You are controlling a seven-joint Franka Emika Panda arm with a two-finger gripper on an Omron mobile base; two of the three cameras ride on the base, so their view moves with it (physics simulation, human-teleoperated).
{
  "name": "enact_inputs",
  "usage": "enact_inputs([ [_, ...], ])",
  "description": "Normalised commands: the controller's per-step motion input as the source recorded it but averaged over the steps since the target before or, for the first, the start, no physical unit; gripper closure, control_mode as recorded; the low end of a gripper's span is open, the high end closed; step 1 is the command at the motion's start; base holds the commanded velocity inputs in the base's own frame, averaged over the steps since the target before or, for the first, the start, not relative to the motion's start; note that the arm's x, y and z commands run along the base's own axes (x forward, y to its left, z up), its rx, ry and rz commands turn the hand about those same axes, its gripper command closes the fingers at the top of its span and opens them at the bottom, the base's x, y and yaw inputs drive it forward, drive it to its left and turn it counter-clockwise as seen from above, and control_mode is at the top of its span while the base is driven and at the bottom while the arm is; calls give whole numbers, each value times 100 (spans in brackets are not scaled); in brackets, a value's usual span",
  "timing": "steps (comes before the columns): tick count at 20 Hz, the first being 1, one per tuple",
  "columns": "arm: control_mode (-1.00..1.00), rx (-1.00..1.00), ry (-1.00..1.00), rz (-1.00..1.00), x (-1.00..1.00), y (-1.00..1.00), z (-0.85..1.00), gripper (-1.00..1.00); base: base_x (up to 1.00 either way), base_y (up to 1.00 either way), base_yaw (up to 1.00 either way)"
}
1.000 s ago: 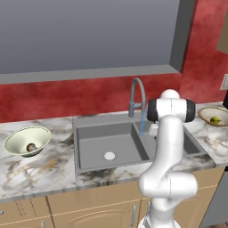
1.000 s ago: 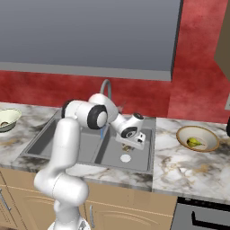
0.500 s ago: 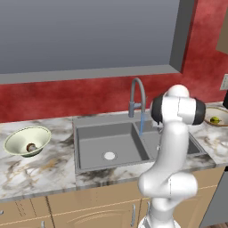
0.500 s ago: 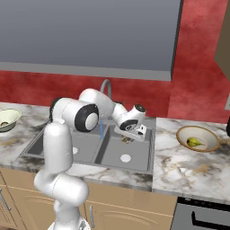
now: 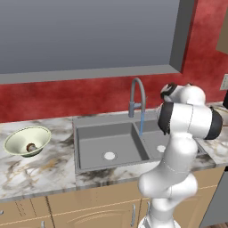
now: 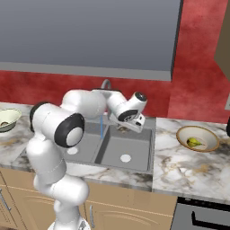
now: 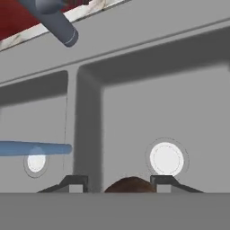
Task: Pick the mushrooms from the sink and place them in one bowl. Place the pear in the other bowl. Then turn off the sink faucet.
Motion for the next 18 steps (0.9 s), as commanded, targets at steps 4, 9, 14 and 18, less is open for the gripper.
enact_inputs([
  [4, -100, 7, 0, 0, -26, 65, 67, 100, 0, 0, 0],
  [9, -100, 6, 3, 2, -26, 83, 33, 100, 0, 0, 0],
  [14, -100, 5, 7, 5, -33, 89, 15, 100, 0, 0, 0],
  [18, -100, 4, 9, 8, -28, 97, 16, 100, 0, 0, 0],
])
